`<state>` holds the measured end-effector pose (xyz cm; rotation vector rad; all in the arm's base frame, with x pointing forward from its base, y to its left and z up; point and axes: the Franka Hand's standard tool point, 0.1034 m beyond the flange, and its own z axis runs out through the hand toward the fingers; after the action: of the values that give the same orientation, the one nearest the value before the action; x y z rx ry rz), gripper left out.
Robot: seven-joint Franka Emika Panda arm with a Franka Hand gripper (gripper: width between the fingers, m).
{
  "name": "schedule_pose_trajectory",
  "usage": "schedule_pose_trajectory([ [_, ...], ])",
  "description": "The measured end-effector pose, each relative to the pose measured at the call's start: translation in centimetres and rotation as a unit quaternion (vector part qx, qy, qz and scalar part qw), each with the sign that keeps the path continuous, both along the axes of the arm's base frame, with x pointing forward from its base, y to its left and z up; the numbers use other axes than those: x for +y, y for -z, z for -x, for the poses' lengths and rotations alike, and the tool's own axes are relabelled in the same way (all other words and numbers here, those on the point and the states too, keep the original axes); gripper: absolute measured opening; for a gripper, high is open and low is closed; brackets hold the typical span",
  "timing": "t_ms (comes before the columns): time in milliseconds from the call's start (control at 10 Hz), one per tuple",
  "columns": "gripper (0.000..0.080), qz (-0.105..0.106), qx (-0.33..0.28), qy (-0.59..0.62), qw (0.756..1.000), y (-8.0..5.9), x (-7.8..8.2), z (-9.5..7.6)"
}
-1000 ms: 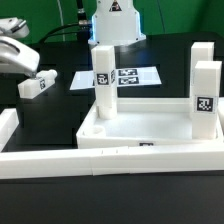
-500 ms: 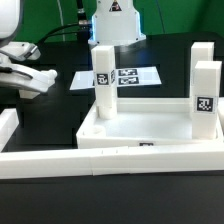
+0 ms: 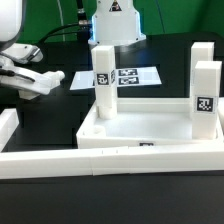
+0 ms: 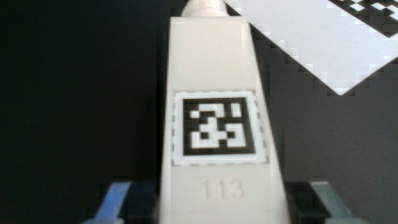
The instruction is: Assemble desk
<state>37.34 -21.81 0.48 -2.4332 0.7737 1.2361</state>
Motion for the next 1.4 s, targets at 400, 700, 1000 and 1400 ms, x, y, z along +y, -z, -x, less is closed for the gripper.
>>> schedule_pose_trajectory([
  [400,0.0288,0.0,0.0,0.0,1.0,0.0,0.0,0.0],
  [700,0.0288,0.005,-0.027,-0.035,0.999,-2.2,0.0,-2.3],
  [1000,0.0288,0.023,-0.095,-0.12,0.988,-9.6,2.3,-7.0],
  [1400,0.0288,0.089,-0.19,-0.12,0.97,-9.3,2.0,-8.6],
])
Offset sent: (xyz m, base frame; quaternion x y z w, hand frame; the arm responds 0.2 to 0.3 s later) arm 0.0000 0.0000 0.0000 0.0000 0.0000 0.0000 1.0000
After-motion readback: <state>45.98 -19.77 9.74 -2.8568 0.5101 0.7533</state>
